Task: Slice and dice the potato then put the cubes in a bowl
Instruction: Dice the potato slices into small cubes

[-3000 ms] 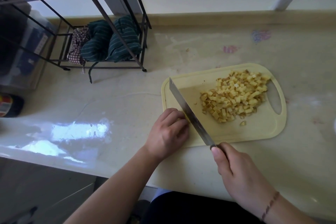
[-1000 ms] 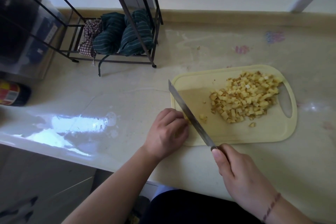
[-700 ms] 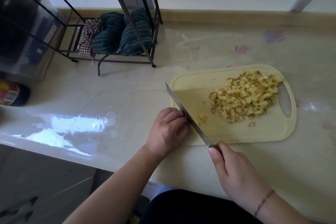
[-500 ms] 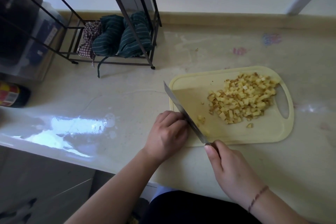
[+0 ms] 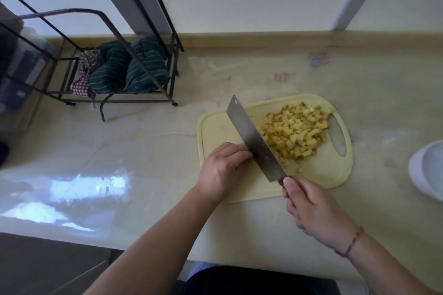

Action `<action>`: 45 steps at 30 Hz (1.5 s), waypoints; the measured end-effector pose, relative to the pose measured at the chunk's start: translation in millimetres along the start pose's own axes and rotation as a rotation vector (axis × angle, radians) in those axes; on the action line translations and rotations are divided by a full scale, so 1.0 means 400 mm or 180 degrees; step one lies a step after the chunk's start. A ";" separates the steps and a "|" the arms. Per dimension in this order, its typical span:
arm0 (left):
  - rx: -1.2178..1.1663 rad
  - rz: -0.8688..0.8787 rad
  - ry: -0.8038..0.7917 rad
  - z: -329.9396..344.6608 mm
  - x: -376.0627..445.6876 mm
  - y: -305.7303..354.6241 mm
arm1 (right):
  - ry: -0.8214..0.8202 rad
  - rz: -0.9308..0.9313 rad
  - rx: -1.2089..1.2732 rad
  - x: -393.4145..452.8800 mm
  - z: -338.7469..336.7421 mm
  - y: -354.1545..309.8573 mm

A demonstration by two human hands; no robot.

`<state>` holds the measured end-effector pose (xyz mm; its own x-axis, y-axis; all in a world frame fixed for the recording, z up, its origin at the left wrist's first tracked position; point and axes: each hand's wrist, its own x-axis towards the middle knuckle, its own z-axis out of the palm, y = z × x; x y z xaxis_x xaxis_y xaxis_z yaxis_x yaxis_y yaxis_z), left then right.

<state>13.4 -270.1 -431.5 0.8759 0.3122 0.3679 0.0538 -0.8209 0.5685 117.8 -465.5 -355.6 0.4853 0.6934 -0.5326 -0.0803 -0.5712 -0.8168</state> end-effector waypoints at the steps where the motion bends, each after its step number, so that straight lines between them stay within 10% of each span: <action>1: -0.0005 -0.0048 0.0013 0.001 0.006 0.003 | -0.0005 -0.0127 -0.0118 -0.005 -0.004 -0.001; 9: 0.0004 -0.0250 0.0853 -0.136 -0.089 0.094 | 0.0549 -0.1035 -0.2663 -0.064 -0.057 -0.044; 13: 0.0294 0.0265 0.0331 -0.147 -0.043 0.158 | 0.0481 -0.1288 -0.3580 -0.073 -0.053 -0.039; 21: 0.0621 -0.0953 -0.1182 -0.085 0.044 0.181 | 0.0296 -0.1627 -0.4424 -0.102 -0.064 -0.058; 26: 0.0515 -0.1568 -0.1253 -0.062 0.087 0.186 | 0.0221 -0.1744 -0.4452 -0.124 -0.077 -0.086; 35: 0.0739 -0.1710 -0.0842 -0.151 0.126 0.159 | -0.0596 -0.1174 -0.3154 -0.130 -0.158 -0.021; 42: 0.0836 -0.2552 0.0890 -0.294 0.117 0.158 | -0.0262 -0.0700 -0.1225 -0.160 -0.279 0.071; 45: 0.1380 -0.1745 0.0072 -0.194 0.117 0.215 | 0.0488 -0.0285 0.0071 -0.165 -0.290 0.094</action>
<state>21.9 -289.2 -308.2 0.6577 0.7420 0.1298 0.6758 -0.6573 0.3334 183.7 -583.9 -325.5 0.6184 0.6650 -0.4188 -0.0492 -0.4991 -0.8651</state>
